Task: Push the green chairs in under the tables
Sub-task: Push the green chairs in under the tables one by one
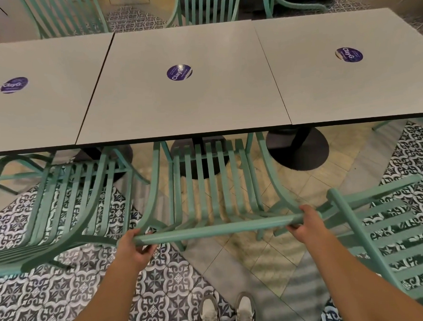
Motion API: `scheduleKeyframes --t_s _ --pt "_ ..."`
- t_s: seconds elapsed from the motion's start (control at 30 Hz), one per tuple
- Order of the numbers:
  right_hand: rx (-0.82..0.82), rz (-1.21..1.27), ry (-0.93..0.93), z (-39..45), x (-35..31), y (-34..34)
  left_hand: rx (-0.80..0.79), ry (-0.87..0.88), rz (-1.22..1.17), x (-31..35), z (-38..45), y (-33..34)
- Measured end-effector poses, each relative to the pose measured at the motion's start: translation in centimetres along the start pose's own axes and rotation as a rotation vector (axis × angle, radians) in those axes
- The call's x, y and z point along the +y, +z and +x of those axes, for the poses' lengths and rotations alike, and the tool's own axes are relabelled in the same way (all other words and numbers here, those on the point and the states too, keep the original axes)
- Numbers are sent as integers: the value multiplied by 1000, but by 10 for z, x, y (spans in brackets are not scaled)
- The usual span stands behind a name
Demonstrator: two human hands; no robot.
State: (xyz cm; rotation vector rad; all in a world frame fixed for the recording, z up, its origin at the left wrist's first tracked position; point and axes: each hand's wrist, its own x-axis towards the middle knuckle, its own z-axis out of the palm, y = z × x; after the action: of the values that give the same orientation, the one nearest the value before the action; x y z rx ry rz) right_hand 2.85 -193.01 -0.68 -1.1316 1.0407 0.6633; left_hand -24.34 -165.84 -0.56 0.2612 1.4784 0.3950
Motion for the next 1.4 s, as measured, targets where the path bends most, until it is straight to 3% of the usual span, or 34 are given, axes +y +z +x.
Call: scheduleKeyframes --t_s 1.4 --pt "-11 -70 -61 2 8 -2 -18 -12 -11 0 9 -9"
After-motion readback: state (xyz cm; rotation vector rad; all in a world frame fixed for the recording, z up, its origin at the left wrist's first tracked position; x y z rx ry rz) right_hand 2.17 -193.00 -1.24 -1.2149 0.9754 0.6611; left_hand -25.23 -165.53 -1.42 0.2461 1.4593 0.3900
